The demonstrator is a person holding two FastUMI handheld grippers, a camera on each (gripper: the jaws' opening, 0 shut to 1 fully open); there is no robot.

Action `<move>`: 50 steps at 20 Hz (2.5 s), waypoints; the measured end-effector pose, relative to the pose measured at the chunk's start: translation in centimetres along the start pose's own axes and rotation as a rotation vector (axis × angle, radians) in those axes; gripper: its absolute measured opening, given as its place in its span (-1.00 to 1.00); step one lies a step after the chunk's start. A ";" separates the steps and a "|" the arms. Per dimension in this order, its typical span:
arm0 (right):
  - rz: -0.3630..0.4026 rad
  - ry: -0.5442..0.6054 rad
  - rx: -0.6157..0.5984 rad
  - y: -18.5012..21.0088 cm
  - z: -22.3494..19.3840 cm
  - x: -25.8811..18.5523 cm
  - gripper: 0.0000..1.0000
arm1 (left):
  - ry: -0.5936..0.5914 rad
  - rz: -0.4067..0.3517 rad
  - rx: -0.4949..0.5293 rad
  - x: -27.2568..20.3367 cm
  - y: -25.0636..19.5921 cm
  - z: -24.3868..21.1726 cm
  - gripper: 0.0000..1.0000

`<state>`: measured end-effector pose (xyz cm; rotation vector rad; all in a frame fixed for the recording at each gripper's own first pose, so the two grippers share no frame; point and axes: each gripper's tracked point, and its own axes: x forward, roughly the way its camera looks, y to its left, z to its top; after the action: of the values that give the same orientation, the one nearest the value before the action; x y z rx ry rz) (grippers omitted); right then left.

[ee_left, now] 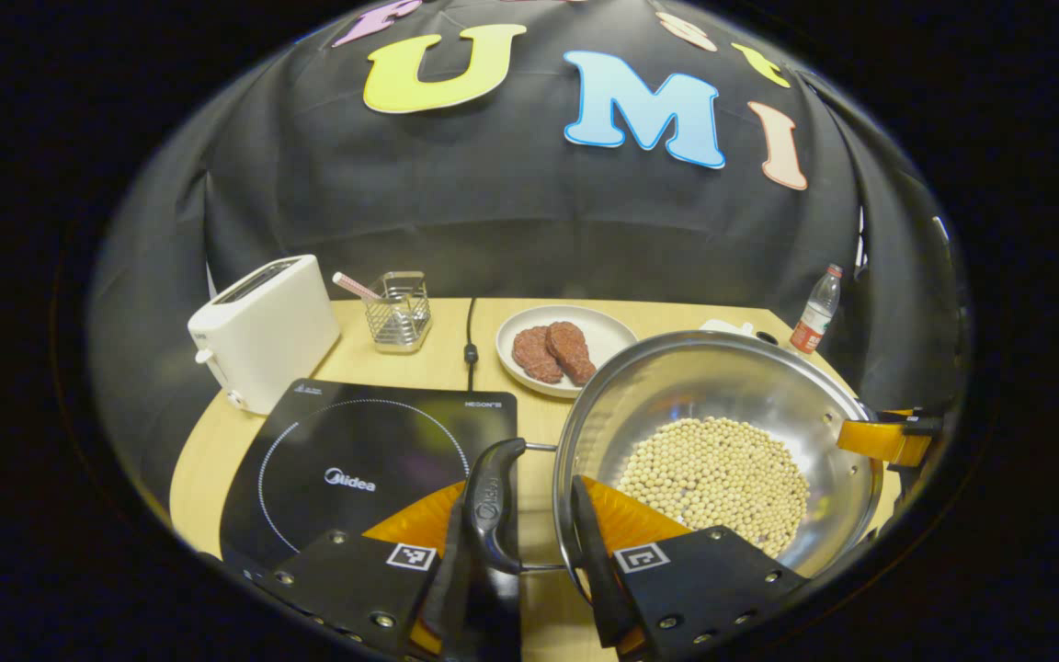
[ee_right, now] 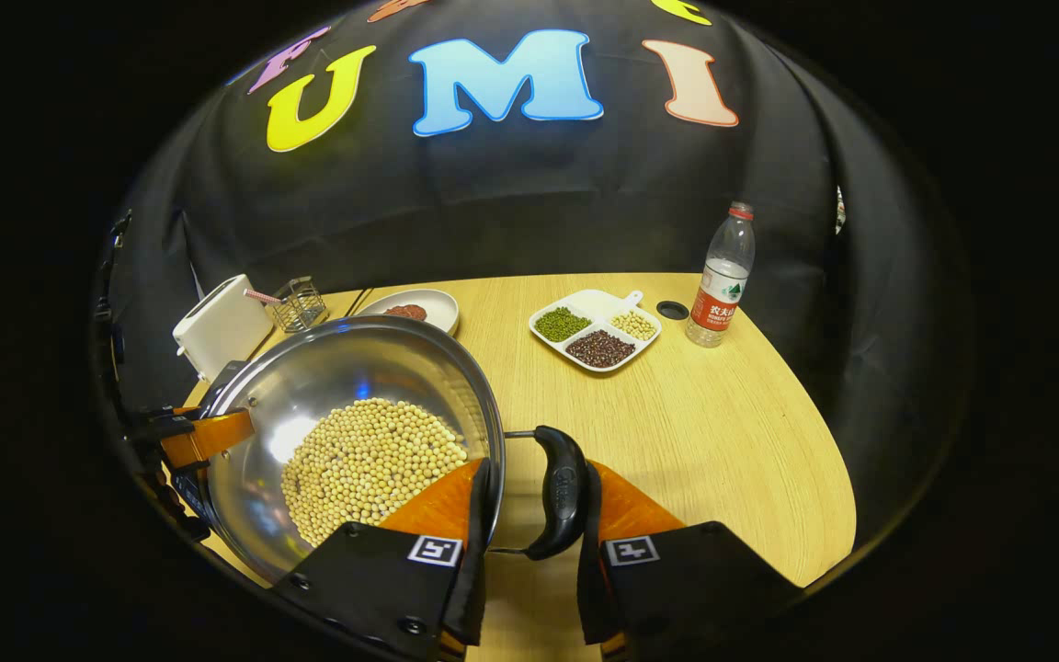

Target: First push the handle of the pot to place it horizontally, then grasp the pot with both hands and set it on the induction cooktop.

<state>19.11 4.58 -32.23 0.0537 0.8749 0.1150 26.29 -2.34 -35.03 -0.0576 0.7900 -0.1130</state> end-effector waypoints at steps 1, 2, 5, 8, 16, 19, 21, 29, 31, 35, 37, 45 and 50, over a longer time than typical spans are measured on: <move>0.000 -0.003 0.005 0.6 0.0 -0.4 -0.22 | -0.005 -0.002 0.003 -0.4 0.6 0.3 0.04; 0.000 -0.006 0.012 1.1 0.0 -0.6 -0.22 | -0.011 -0.004 0.005 -0.9 1.3 0.5 0.10; -0.006 -0.016 0.021 3.1 0.1 -1.5 -0.22 | -0.020 -0.013 0.016 -1.6 3.1 1.0 0.10; -0.010 -0.020 0.025 4.9 0.2 -1.8 -0.16 | -0.027 -0.018 0.019 -1.9 5.1 1.4 0.10; 0.005 -0.017 0.017 10.4 0.2 -1.2 -0.23 | -0.022 -0.009 0.001 -2.0 11.4 1.2 0.10; 0.012 -0.012 0.020 12.4 0.2 -0.6 -0.16 | -0.020 0.000 -0.001 -2.1 13.7 0.9 0.10; 0.018 -0.012 0.022 13.8 0.1 -0.3 -0.15 | -0.021 0.006 -0.002 -2.0 15.1 1.0 0.17; 0.038 -0.005 0.029 19.5 0.1 1.5 -0.15 | -0.020 0.035 -0.001 -1.1 21.4 0.8 0.10; 0.044 -0.002 0.029 20.9 0.2 2.0 -0.22 | -0.018 0.042 -0.003 -0.9 23.1 0.8 0.10; 0.056 0.002 0.029 23.3 0.2 3.0 -0.15 | -0.015 0.056 -0.005 -0.4 25.8 0.8 0.11; 0.061 0.010 0.033 24.5 -0.1 3.5 -0.15 | -0.011 0.063 -0.005 -0.2 26.9 0.7 0.10; 0.059 0.024 0.033 26.2 -0.6 5.0 -0.22 | 0.016 0.077 -0.021 1.7 29.1 -0.5 0.15; 0.065 0.021 0.040 26.3 -0.5 5.1 -0.14 | 0.019 0.075 -0.034 2.0 29.4 -1.1 0.15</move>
<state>19.90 31.30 -33.95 0.1182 0.8970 0.1589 29.28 26.58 -39.95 -0.0588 0.8124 -0.0293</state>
